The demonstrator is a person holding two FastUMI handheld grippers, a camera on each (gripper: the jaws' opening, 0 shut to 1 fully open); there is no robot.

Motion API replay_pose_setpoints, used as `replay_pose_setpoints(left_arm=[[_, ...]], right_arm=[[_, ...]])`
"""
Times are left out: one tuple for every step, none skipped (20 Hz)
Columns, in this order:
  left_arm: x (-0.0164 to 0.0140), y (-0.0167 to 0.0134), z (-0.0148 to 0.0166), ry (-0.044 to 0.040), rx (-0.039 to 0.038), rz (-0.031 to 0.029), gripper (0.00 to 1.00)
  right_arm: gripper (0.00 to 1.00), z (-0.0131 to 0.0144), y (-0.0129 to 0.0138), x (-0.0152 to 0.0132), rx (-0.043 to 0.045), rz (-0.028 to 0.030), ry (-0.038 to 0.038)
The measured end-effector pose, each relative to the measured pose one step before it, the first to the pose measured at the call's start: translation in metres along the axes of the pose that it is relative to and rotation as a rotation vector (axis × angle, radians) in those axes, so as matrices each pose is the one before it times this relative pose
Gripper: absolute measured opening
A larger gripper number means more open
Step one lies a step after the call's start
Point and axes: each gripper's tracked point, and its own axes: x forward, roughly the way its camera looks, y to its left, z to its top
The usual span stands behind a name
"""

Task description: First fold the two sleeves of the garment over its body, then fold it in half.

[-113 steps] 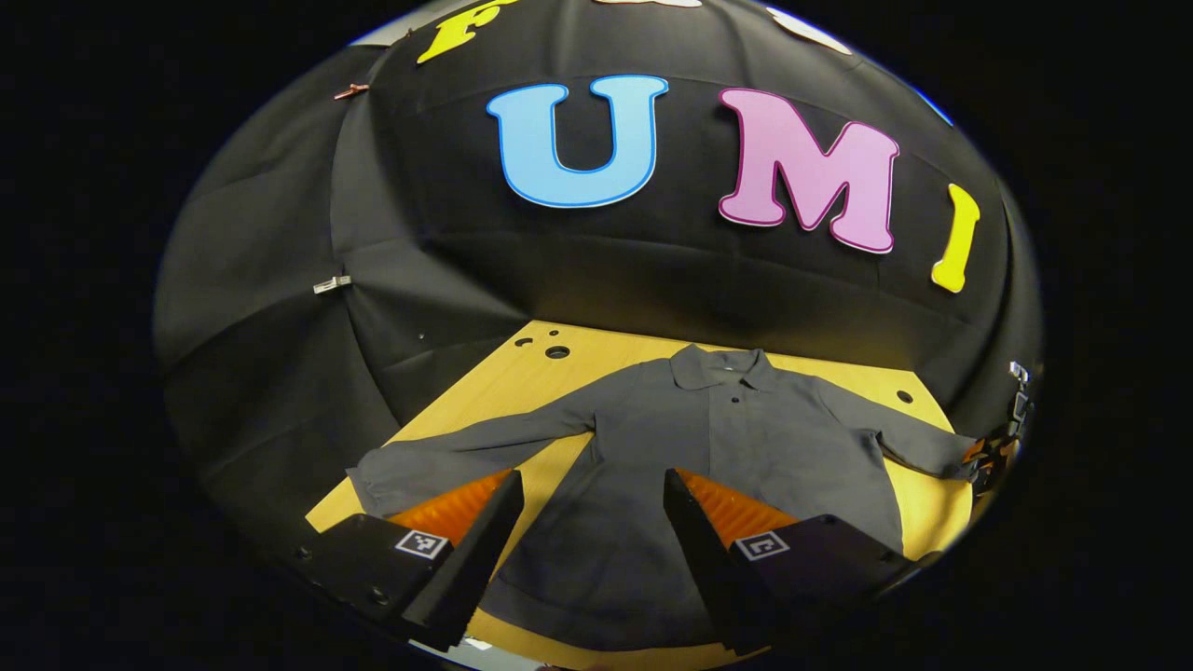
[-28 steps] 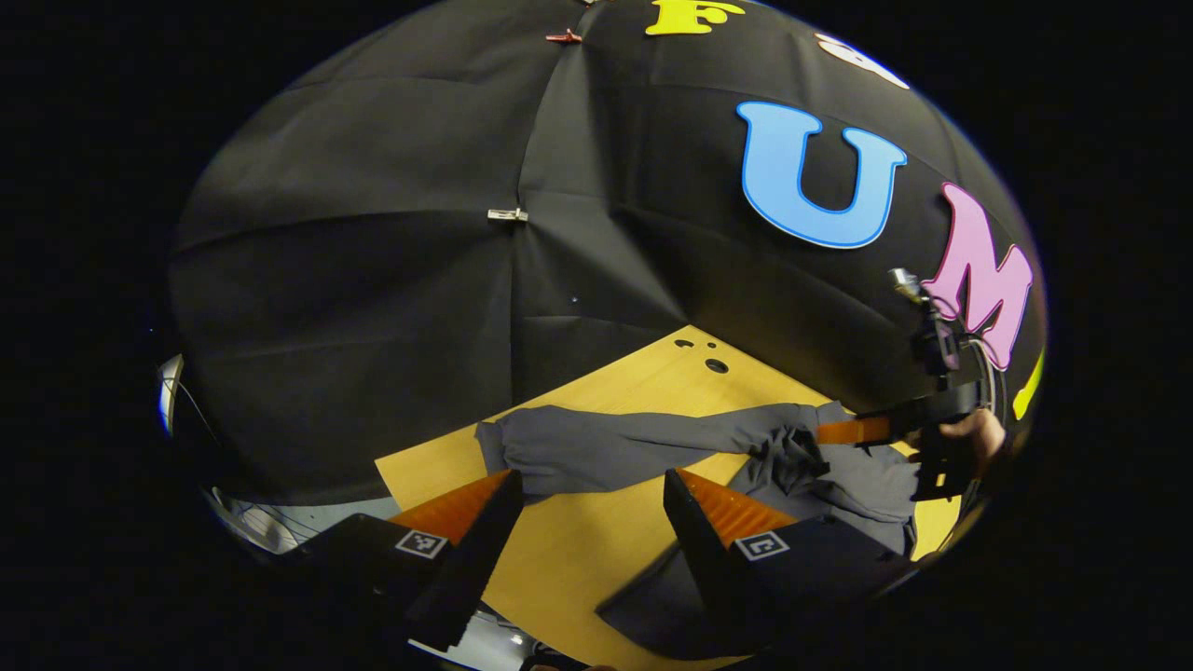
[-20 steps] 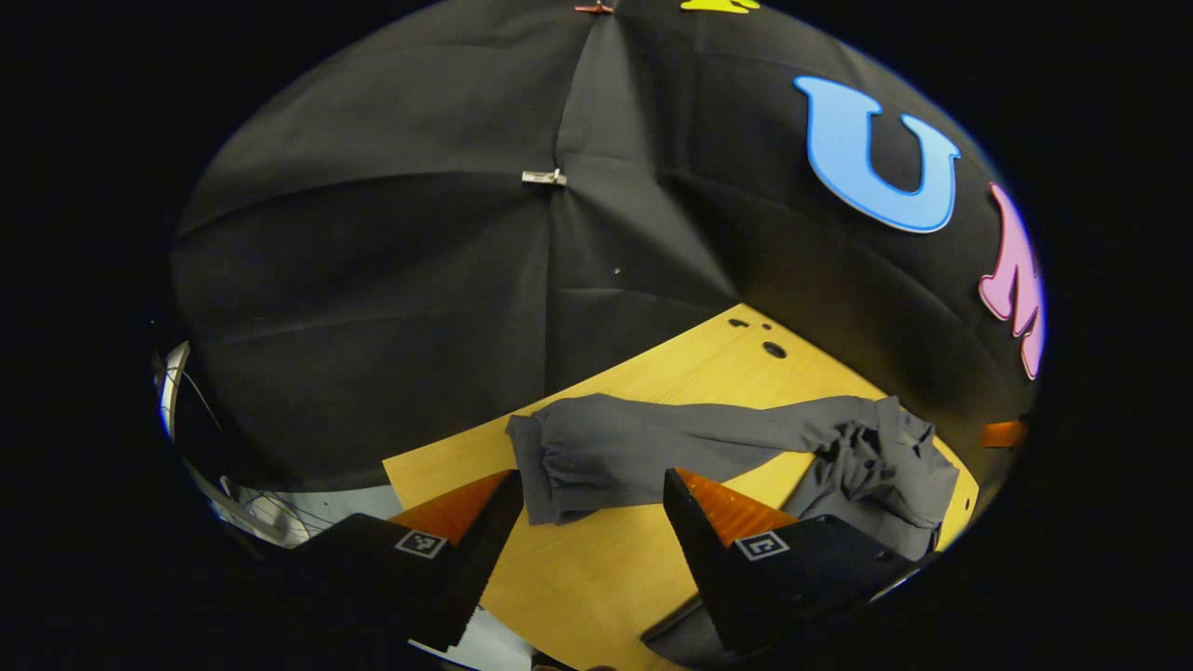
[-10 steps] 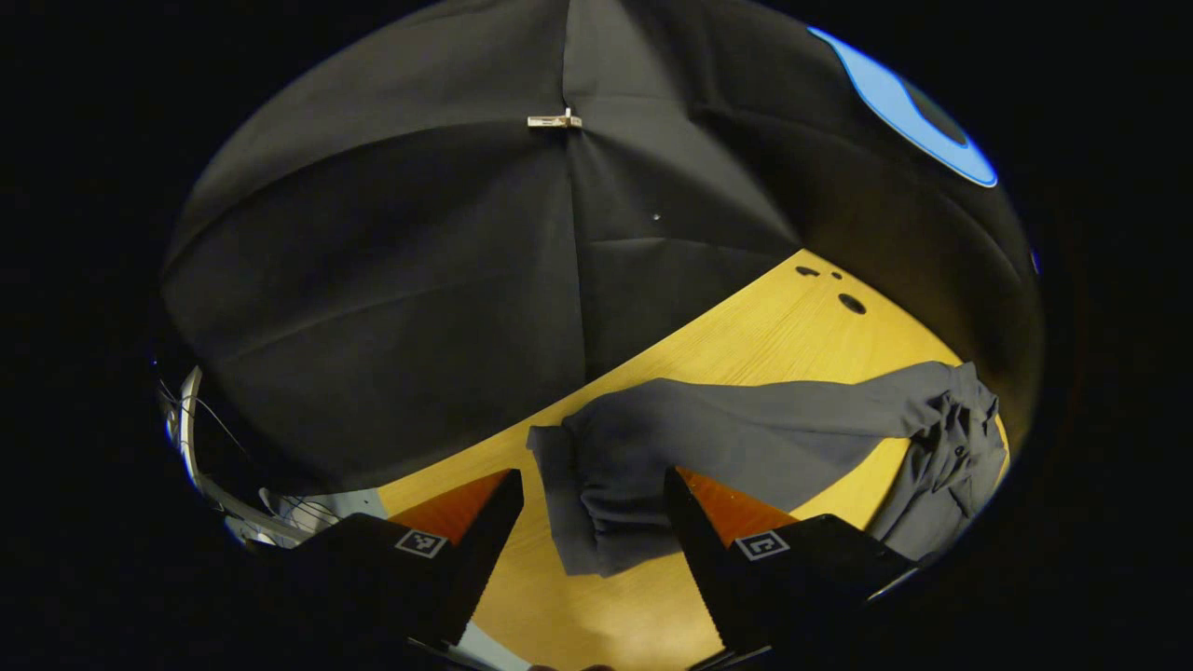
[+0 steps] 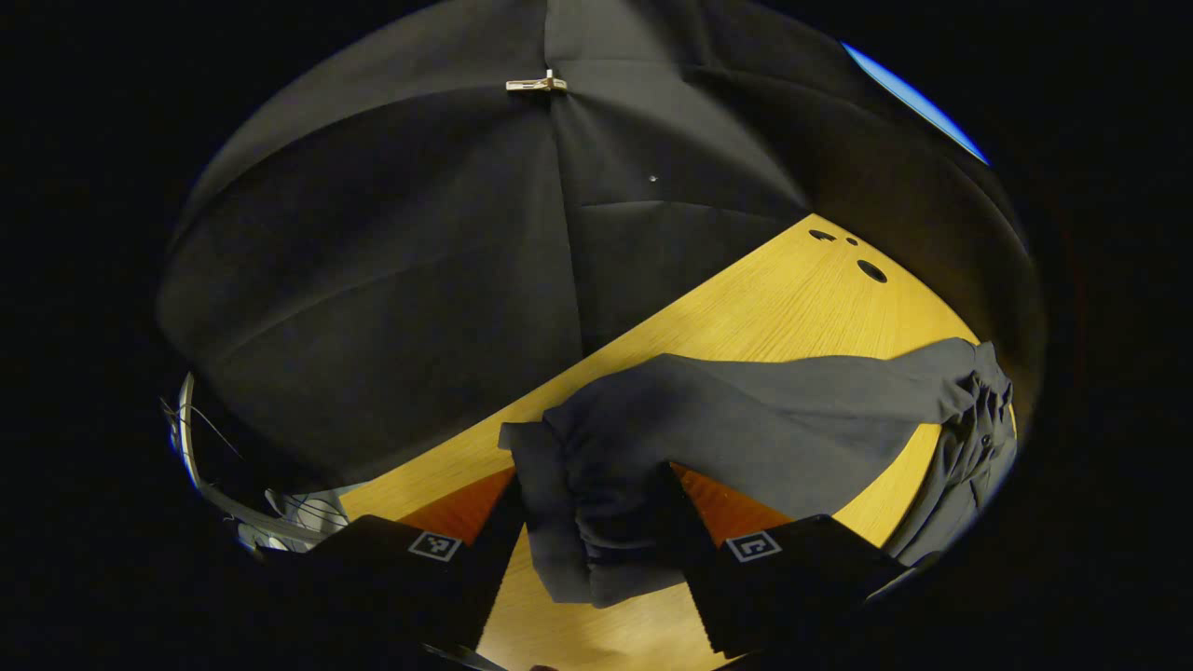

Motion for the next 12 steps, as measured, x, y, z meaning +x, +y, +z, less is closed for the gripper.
replay_pose_setpoints(left_arm=[[0.00299, -0.0009, -0.00134, -0.00349, 0.0052, -0.00467, 0.83], [0.00021, -0.00139, 0.00063, -0.0119, 0.00881, -0.00822, 0.82], [-0.00111, -0.00272, -0.00025, -0.00534, 0.01211, -0.01001, 0.81], [-0.00136, -0.00425, -0.00081, -0.00621, 0.01676, -0.01538, 0.71], [0.00138, -0.0066, 0.00094, -0.00169, 0.03206, -0.02062, 0.65], [-0.0005, -0.00655, 0.00075, -0.01007, 0.04, -0.0296, 0.51], [0.00363, -0.00314, 0.00059, -0.00566, 0.03511, -0.00154, 0.37], [-0.00142, -0.00154, 0.001, -0.01026, 0.02575, -0.00211, 0.23], [0.00078, 0.00017, -0.00075, 0.00487, 0.00776, 0.00005, 0.1], [-0.00262, -0.00022, 0.00081, 0.01253, -0.01363, -0.00744, 0.07], [-0.0016, -0.00224, 0.00106, 0.0193, -0.02112, -0.01315, 0.06], [-0.00222, -0.00025, -0.00037, 0.01134, -0.01648, -0.00291, 0.06]], right_arm=[[0.98, 0.0001, 0.00282, -0.00099, 0.00096, 0.00674, -0.00065], [0.98, 0.0021, 0.00501, 0.00073, 0.00142, 0.01019, -0.00324], [0.98, 0.00309, 0.00242, 0.00074, -0.00017, 0.0071, -0.0043], [0.98, 0.0032, 0.0015, 0.0006, -0.00199, 0.00447, -0.00835], [0.98, 0.00268, -0.0005, 0.00102, -0.00377, 0.00269, -0.0064], [0.98, 0.00184, -0.00092, 0.00028, -0.00257, 0.00527, -0.00675], [0.98, 0.00135, -0.00144, 0.00082, -0.00189, 0.00724, -0.00462], [0.98, 0.00045, -0.00302, 0.00173, 0.00021, 0.00278, -0.0046], [0.98, 0.00003, -0.00259, 0.00274, 0.00537, 0.00176, -0.00263], [0.98, 0.00083, -0.00156, 0.0014, 0.01142, 0.00879, 0.00047], [0.98, 0.00023, -0.00371, 0.00396, 0.01078, 0.00684, 0.00095], [0.98, -0.00014, -0.00458, 0.0033, 0.00779, 0.00287, 0.00206]])
